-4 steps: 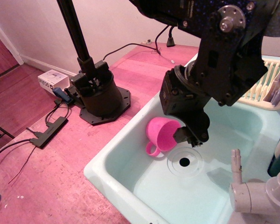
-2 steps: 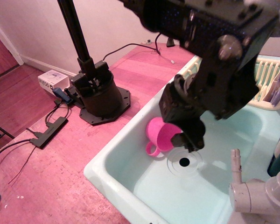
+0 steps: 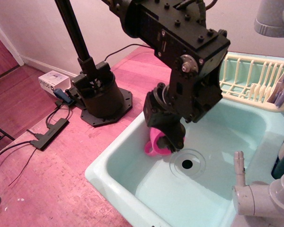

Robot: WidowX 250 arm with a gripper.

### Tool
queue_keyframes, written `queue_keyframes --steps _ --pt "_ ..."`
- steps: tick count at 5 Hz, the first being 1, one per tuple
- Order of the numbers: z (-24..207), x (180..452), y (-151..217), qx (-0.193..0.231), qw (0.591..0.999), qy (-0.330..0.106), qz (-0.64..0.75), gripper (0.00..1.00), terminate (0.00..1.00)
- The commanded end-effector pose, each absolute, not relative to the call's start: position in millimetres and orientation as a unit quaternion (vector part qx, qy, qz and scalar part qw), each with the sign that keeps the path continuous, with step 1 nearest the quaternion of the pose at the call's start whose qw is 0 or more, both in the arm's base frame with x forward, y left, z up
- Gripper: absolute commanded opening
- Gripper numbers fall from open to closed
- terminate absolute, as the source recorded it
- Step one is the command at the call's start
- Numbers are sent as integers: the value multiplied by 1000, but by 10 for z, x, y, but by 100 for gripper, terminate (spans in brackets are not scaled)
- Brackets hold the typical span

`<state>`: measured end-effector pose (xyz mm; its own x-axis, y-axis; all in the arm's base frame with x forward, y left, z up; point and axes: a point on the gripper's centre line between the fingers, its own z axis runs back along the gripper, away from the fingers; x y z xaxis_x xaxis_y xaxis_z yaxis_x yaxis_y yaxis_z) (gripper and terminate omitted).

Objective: Flip cup upright

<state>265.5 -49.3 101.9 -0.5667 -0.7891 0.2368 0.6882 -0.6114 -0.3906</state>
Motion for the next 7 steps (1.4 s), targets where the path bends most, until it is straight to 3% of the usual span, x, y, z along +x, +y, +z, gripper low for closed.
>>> queue_keyframes --steps 1,2,5,6,7 --pt "1195 2626 -495 -178 439 101 -875 100 0" --pt "1247 2522 -489 -169 459 105 -866 0 0" --pt "1255 2551 -461 -128 478 76 -866 0 0" --pt "1192 2623 -529 -91 512 50 -852 0 0" --pt "1248 2709 -404 -30 579 -29 -814 0 0"
